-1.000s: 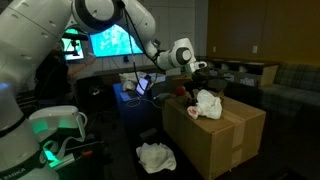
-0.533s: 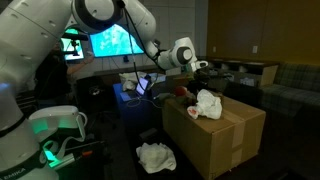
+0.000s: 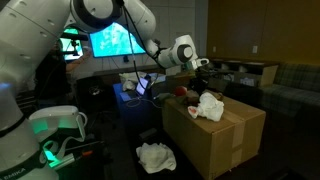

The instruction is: Put the objects on the table onto the box and the objects on the box onto the table

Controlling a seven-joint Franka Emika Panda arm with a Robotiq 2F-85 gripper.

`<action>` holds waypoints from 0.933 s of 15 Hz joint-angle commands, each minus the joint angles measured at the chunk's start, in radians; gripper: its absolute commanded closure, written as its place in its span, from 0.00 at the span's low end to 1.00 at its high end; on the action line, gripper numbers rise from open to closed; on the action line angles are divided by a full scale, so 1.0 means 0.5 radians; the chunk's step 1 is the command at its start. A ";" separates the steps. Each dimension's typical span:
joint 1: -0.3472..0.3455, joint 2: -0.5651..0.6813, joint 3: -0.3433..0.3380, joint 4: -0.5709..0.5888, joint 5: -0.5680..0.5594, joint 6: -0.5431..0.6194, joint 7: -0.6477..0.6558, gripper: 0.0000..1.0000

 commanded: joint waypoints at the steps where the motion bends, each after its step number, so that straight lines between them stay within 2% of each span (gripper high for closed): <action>1: 0.007 -0.110 -0.028 -0.053 -0.031 0.047 -0.030 0.99; 8: -0.018 -0.322 -0.060 -0.175 -0.051 0.101 -0.041 0.99; 14: -0.080 -0.630 -0.017 -0.430 -0.014 0.096 -0.109 0.99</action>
